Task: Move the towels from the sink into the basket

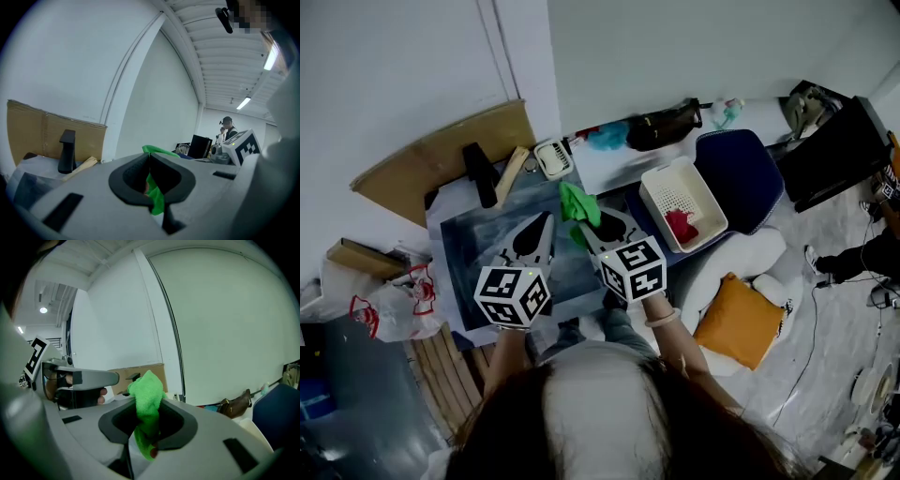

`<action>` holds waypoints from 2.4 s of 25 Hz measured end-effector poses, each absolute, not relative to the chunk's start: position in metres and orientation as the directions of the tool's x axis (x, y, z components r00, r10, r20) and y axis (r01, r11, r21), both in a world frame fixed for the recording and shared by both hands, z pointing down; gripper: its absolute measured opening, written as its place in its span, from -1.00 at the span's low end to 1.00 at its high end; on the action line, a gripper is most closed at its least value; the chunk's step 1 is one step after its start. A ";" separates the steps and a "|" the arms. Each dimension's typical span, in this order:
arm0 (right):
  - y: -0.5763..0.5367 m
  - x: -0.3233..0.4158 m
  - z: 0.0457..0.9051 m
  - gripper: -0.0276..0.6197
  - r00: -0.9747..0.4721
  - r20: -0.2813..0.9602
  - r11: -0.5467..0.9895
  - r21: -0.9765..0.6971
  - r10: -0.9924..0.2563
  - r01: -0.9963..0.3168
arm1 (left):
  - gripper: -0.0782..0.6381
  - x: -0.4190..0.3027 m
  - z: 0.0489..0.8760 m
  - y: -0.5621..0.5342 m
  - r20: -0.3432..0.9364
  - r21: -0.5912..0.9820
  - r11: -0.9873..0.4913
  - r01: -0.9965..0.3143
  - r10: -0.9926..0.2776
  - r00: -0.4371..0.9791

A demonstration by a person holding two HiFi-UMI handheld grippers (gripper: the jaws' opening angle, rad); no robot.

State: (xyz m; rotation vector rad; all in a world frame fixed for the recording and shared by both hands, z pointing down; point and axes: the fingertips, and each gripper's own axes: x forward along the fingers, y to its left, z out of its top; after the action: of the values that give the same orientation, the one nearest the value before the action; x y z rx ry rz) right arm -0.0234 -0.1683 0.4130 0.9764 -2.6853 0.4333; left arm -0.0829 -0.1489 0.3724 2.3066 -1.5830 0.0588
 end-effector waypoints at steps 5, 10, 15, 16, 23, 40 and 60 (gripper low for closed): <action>-0.177 0.015 0.416 -0.56 -0.737 0.336 0.722 -0.196 -0.586 -0.663 | -0.76 -0.050 0.376 -0.159 0.234 0.255 -0.322 -0.912 -0.894 0.381; -0.191 0.049 0.420 -0.56 -0.725 0.342 0.708 -0.200 -0.597 -0.677 | -0.76 -0.016 0.379 -0.172 0.243 0.255 -0.340 -0.905 -0.883 0.401; -0.207 0.082 0.423 -0.56 -0.714 0.343 0.695 -0.200 -0.610 -0.690 | -0.76 0.021 0.382 -0.185 0.252 0.253 -0.369 -0.894 -0.867 0.429; -0.210 0.088 0.424 -0.56 -0.711 0.343 0.692 -0.199 -0.614 -0.694 | -0.76 0.028 0.382 -0.187 0.252 0.252 -0.376 -0.892 -0.864 0.436; -0.230 0.130 0.434 -0.56 -0.685 0.358 0.669 -0.189 -0.634 -0.719 | -0.76 0.069 0.392 -0.206 0.263 0.250 -0.411 -0.877 -0.843 0.469; -0.261 0.226 0.470 -0.56 -0.593 0.412 0.598 -0.136 -0.691 -0.790 | -0.76 0.156 0.405 -0.232 0.271 0.240 -0.500 -0.832 -0.789 0.552; -0.282 0.313 0.554 -0.56 -0.464 0.526 0.525 -0.039 -0.712 -0.850 | -0.76 0.240 0.423 -0.237 0.303 0.218 -0.627 -0.748 -0.685 0.662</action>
State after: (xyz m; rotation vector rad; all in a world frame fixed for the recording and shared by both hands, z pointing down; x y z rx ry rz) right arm 0.3135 -0.2822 0.5544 1.2754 -2.3180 0.4120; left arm 0.2400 -0.2368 0.4232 2.5559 -1.1387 0.2732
